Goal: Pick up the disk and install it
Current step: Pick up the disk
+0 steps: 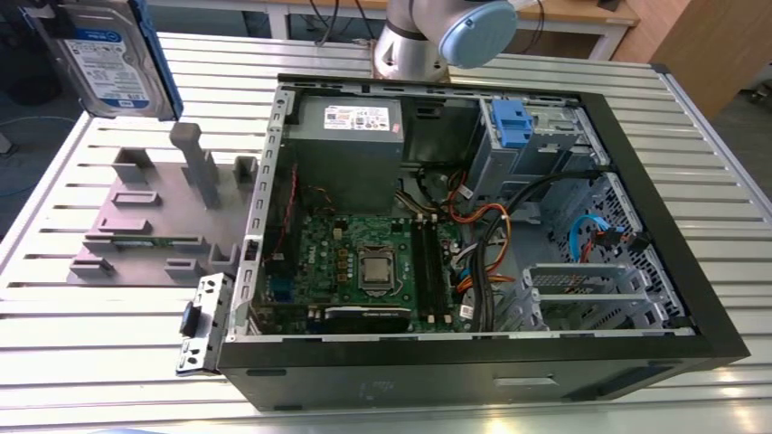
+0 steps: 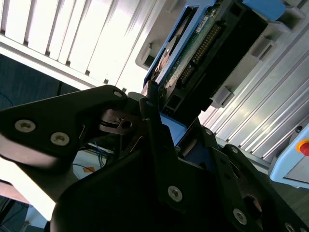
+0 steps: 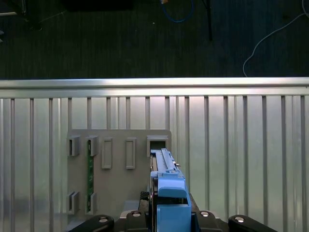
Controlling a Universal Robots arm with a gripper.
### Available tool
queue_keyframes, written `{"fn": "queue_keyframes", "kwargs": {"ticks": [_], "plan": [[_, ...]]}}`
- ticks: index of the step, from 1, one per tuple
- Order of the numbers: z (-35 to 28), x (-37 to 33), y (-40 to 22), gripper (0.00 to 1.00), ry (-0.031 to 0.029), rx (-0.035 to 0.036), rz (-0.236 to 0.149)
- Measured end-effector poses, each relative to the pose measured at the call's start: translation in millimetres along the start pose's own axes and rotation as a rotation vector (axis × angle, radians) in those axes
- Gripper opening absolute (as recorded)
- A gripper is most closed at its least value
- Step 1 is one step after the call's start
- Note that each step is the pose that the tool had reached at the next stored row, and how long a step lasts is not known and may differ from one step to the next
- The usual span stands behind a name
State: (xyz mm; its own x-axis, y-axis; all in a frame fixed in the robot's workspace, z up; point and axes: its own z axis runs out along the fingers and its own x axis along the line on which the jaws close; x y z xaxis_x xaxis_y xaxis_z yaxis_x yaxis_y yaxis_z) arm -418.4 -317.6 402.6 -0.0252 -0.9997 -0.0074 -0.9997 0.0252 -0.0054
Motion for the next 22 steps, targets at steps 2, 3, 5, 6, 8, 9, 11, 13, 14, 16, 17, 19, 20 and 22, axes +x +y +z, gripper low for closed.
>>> {"fn": "queue_keyframes", "kwargs": {"ticks": [2,3,5,6,8,9,11,13,14,16,17,19,20,22], "plan": [[-0.4,0.0,0.0,0.37,0.0000,0.0000,0.000],[-0.7,0.0,0.0,0.37,0.0000,-0.0001,0.000],[-1.1,0.0,0.0,0.37,0.0000,0.0000,0.000],[-1.4,0.0,0.0,0.37,0.0000,0.0000,0.000],[-1.8,0.0,0.0,0.37,0.0000,0.0000,0.000],[-2.1,0.0,0.0,0.37,0.0000,0.0000,0.000],[-2.5,0.0,0.0,0.37,0.0000,0.0000,0.000],[-3.0,0.0,0.0,0.37,0.0000,0.0000,0.000],[-3.2,0.0,0.0,0.37,0.0000,0.0000,0.000],[-3.7,0.0,0.0,0.37,0.0000,0.0000,0.000],[-3.9,0.0,0.0,0.37,0.0001,-0.0001,0.000],[-4.2,0.0,0.0,0.37,0.0000,0.0001,0.000],[-4.4,0.0,0.0,0.37,0.0000,0.0001,0.000],[-4.9,0.0,0.0,0.37,0.0000,0.0000,0.000]]}}
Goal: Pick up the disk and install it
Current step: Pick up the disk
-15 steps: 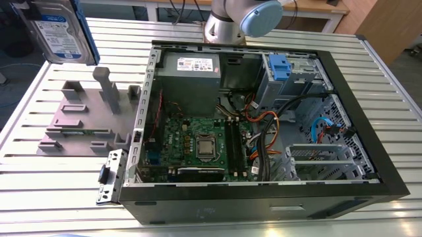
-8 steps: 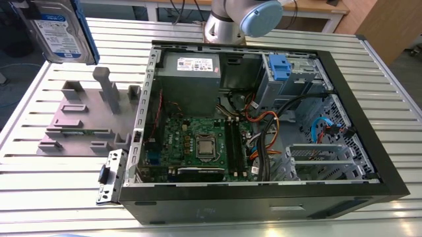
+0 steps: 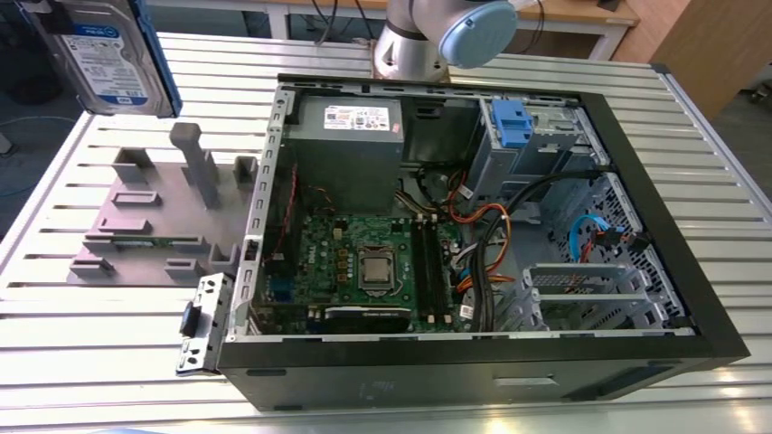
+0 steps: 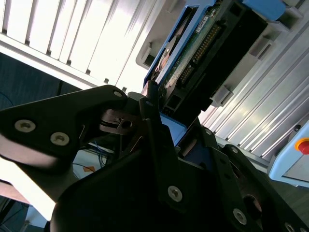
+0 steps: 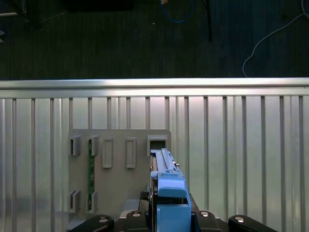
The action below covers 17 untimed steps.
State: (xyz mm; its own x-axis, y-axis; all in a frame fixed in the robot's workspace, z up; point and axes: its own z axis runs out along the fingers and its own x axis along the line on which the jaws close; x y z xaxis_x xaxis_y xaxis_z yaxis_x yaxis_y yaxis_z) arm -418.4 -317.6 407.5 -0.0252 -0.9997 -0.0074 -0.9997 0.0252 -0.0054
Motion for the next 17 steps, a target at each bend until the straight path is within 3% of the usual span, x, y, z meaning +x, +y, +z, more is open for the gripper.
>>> {"fn": "queue_keyframes", "kwargs": {"ticks": [3,13,15,17], "plan": [[-3.6,0.0,0.0,0.37,0.0000,0.0000,0.000],[-4.5,0.0,0.0,0.37,0.0000,0.0000,0.000],[-25.1,-0.2,-0.1,0.37,0.0000,-0.0001,0.000],[-25.3,-0.2,-0.1,0.37,0.0000,0.0000,0.000]]}}
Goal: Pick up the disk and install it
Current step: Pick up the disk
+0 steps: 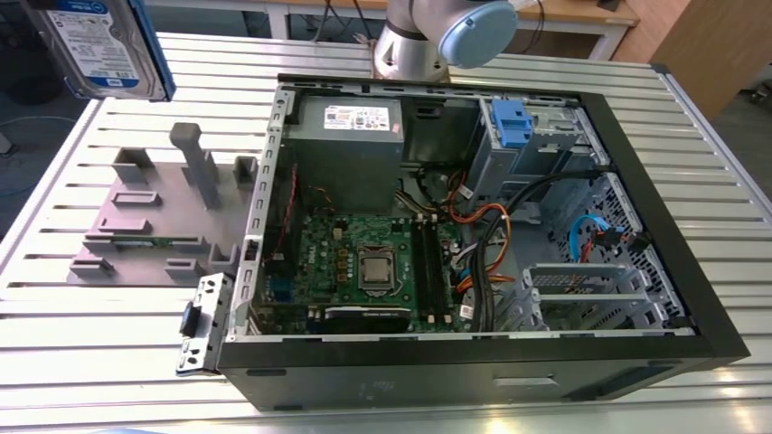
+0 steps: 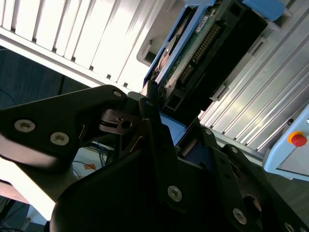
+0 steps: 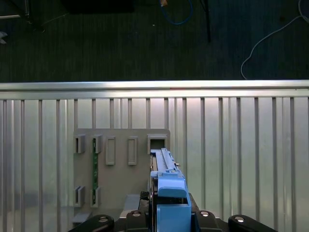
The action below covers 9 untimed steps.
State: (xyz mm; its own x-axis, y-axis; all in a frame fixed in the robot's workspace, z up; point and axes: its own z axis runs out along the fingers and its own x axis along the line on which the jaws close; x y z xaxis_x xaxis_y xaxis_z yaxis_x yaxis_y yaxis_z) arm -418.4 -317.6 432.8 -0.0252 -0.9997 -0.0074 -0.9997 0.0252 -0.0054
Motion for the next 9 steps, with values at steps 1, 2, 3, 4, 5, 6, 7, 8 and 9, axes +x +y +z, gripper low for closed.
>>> {"fn": "queue_keyframes", "kwargs": {"ticks": [1,2,3,4,5,6,7,8,9], "plan": [[-0.3,0.0,0.0,0.37,0.0001,-0.0001,0.000],[-0.5,0.0,0.0,0.37,0.0000,0.0000,0.000],[-0.8,0.0,0.0,0.37,0.0001,-0.0001,0.000],[-1.1,0.0,0.0,0.37,0.0000,0.0000,0.000],[-1.6,0.0,0.0,0.37,0.0001,-0.0001,0.000],[-2.0,0.0,0.0,0.37,0.0001,-0.0001,0.000],[-2.3,0.0,0.0,0.37,0.0000,0.0000,0.000],[-2.6,0.0,0.0,0.37,0.0000,0.0000,0.000],[-3.0,0.0,0.0,0.37,0.0001,0.0000,0.000]]}}
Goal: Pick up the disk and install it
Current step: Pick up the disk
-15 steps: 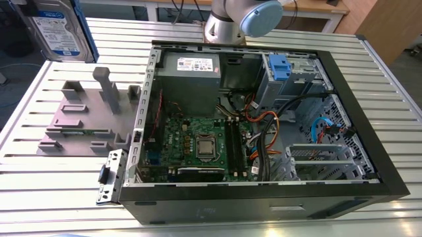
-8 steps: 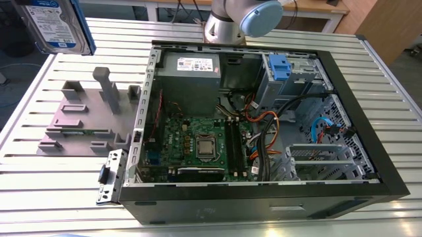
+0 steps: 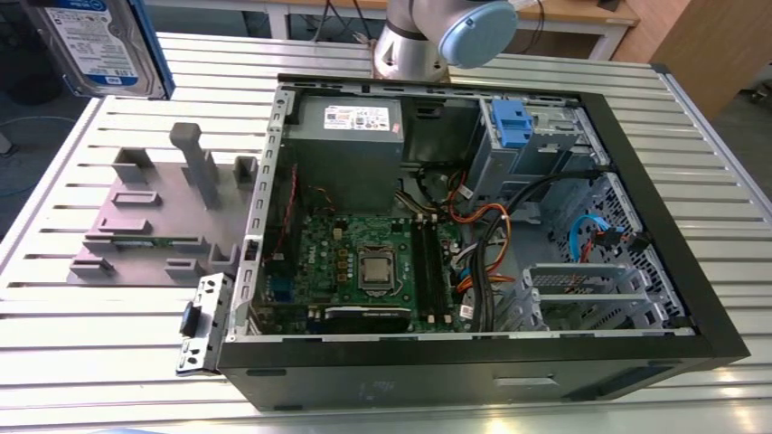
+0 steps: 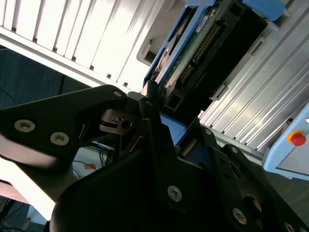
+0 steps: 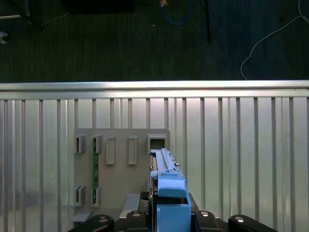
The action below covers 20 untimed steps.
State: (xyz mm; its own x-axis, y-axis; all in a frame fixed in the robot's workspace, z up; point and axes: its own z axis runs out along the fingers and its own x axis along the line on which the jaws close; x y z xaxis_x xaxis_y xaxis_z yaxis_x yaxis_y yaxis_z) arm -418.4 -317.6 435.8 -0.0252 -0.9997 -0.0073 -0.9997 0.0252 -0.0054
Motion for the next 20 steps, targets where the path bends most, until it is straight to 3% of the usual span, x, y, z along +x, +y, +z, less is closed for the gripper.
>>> {"fn": "queue_keyframes", "kwargs": {"ticks": [15,17,20], "plan": [[-4.0,-0.1,0.0,0.37,-0.0001,0.0001,0.000],[-15.9,-0.1,-0.1,0.37,0.0000,0.0000,0.000],[-16.4,-0.1,-0.1,0.37,0.0000,0.0001,0.000]]}}
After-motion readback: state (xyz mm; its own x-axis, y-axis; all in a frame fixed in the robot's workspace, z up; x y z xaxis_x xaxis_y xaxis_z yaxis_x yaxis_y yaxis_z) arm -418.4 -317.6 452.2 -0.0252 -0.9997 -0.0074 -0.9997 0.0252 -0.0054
